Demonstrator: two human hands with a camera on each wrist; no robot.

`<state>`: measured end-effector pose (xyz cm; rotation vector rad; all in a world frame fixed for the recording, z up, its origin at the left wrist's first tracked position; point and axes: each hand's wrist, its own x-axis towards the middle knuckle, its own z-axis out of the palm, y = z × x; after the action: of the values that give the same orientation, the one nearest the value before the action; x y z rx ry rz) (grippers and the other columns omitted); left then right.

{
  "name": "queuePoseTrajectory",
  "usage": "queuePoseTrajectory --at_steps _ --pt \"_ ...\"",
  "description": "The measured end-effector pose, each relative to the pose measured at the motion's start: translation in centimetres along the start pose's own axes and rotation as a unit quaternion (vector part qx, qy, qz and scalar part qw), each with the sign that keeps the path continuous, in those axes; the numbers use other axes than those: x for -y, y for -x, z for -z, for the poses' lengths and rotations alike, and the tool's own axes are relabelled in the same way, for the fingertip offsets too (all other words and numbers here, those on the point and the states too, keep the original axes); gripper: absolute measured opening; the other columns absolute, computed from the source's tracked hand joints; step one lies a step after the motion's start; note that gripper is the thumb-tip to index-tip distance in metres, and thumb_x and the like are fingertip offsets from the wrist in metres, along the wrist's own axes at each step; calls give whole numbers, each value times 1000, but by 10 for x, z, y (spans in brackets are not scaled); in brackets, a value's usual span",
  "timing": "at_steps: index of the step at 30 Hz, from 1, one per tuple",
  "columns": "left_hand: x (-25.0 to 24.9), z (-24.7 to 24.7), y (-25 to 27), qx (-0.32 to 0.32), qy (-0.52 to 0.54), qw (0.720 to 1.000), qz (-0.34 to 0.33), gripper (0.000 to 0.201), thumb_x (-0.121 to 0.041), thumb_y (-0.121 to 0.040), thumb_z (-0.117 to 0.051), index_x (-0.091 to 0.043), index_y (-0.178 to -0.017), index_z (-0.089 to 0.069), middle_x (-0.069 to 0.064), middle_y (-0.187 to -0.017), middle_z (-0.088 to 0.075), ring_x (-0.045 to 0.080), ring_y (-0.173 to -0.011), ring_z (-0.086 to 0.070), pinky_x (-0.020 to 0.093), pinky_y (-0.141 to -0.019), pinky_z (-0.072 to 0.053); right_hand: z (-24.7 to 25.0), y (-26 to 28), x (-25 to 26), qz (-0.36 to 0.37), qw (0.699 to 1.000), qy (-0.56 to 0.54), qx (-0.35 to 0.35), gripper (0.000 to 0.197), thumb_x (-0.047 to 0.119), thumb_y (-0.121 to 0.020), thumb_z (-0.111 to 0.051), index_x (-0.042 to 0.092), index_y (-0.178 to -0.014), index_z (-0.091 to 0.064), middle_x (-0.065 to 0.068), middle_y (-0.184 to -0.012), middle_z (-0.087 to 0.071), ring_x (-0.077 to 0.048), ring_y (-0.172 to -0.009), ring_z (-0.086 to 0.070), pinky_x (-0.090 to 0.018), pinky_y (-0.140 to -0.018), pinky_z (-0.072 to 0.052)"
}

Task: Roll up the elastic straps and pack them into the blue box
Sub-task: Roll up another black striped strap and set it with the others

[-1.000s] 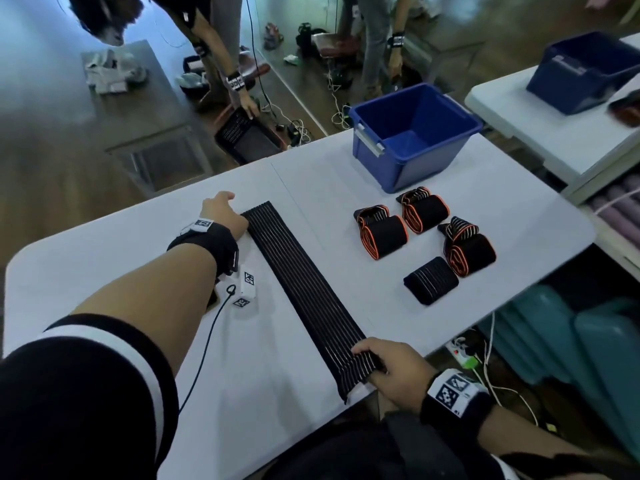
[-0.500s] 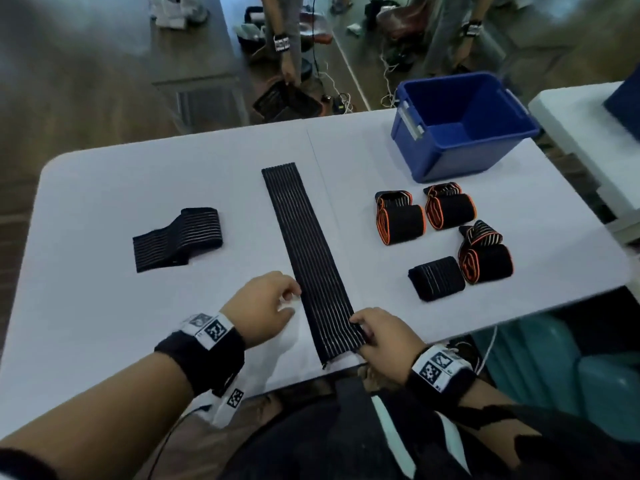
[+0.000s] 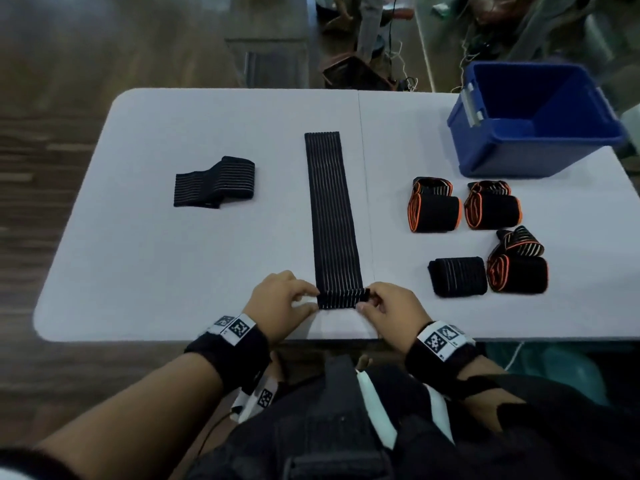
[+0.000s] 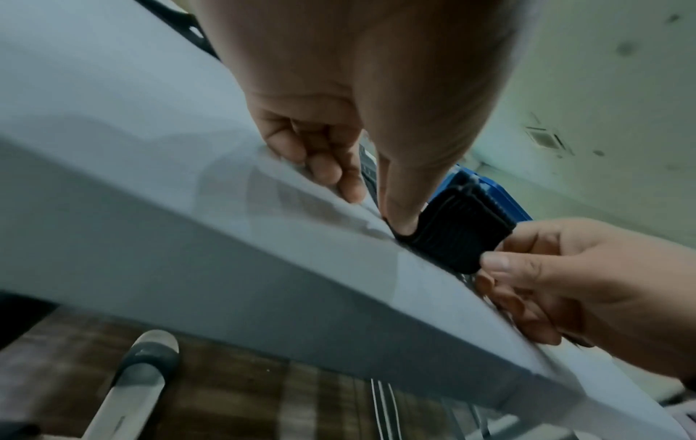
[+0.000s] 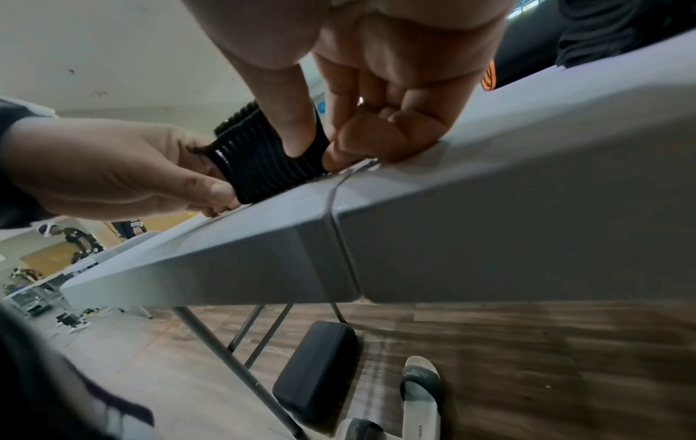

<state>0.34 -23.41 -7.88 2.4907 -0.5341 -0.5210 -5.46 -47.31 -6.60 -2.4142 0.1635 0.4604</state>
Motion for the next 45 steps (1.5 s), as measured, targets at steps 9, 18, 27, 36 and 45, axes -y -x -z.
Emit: queuePoseTrajectory --at_steps 9,18,27,36,45 --pt "-19 2 -8 -2 33 994 102 17 -39 -92 -64 -28 -84 -74 -8 -75 -61 14 -79 -60 31 -75 -49 4 -14 0 -43 997 -58 -16 26 36 -93 -64 21 -113 -59 6 -74 -60 -10 -81 -61 -32 -86 -52" --pt "-25 -6 -5 -60 68 991 98 24 -34 -91 -64 -29 -114 -59 -8 -95 -56 4 -80 -52 25 -76 -41 13 -21 5 -6 999 -35 -13 16 30 -94 -62 22 -107 -60 6 -81 -63 -11 -83 -60 -28 -81 -48" --pt "-36 -9 -20 -52 6 998 43 12 -36 -91 -66 -27 -99 -68 -7 -105 -50 15 -96 -53 31 -88 -48 14 -29 17 62 995 72 -2 23 27 -95 -60 20 -116 -63 -1 -113 -54 -17 -102 -55 -32 -93 -48" --pt "-34 -6 -31 -59 -26 998 10 8 -27 -93 -64 -23 -88 -68 -10 -94 -55 15 -91 -51 28 -84 -42 17 -36 24 125 985 121 -2 8 20 -96 -55 21 -94 -62 3 -106 -55 -20 -99 -47 -33 -89 -44" --pt "-32 -7 -32 -60 -32 998 -11 3 -24 -91 -66 -22 -92 -65 -8 -89 -57 17 -87 -53 32 -79 -45 12 -36 24 87 991 98 -2 4 18 -95 -59 16 -93 -62 -2 -101 -54 -22 -88 -57 -35 -80 -49"
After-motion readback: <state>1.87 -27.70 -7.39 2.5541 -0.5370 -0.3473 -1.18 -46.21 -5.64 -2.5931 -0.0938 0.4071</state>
